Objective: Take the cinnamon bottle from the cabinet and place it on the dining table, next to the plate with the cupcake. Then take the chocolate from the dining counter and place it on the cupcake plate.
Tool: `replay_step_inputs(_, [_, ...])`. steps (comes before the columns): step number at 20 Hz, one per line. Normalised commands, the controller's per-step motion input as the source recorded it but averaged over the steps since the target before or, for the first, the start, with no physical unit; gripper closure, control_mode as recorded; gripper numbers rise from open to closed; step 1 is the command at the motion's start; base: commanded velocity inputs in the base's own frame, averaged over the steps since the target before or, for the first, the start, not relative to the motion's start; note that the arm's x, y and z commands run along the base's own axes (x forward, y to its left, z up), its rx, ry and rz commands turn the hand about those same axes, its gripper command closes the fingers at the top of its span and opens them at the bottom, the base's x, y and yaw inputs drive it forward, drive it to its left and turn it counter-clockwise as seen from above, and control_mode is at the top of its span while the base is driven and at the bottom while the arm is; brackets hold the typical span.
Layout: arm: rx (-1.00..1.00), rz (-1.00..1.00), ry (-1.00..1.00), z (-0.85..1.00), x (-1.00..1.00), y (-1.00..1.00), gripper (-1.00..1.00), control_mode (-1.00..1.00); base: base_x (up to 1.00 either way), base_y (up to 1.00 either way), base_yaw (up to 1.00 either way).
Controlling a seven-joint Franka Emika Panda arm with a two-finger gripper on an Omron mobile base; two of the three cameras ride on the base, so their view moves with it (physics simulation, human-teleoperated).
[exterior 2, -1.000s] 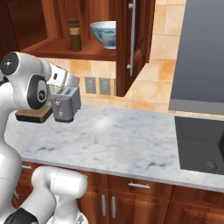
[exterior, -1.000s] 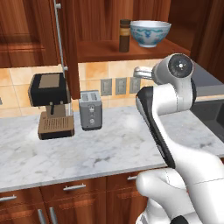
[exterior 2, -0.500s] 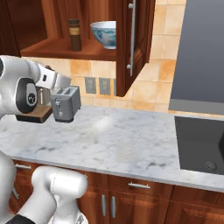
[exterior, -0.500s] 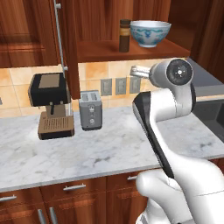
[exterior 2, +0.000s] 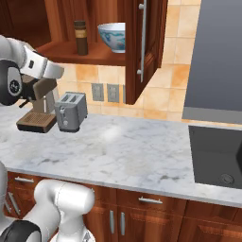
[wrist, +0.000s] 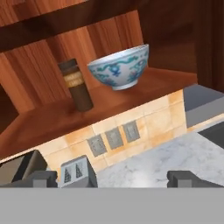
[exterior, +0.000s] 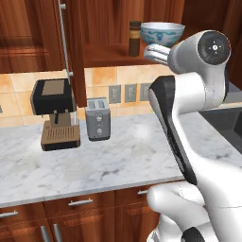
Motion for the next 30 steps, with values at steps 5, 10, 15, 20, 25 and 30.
replay_step_inputs(5, [0.02,0.05,0.2,0.4,0.44,-0.12,-1.0,-1.0,0.0,0.0,0.0])
replay_step_inputs(10, [-0.16,0.1,0.05,0.01,0.22,-0.01,-1.0,-1.0,0.0,0.0,0.0])
replay_step_inputs(15, [-0.24,0.05,-0.07,-0.11,0.43,0.01,-1.0,-1.0,0.0,0.0,0.0])
replay_step_inputs(20, [-0.18,0.01,-0.13,-0.27,0.3,0.01,-1.0,-1.0,0.0,0.0,0.0])
replay_step_inputs(25, [-0.04,-0.02,-0.16,-0.05,0.28,0.01,-1.0,-1.0,0.0,0.0,0.0])
replay_step_inputs(30, [0.0,-0.04,-0.09,-0.01,0.33,0.02,-1.0,-1.0,0.0,0.0,0.0])
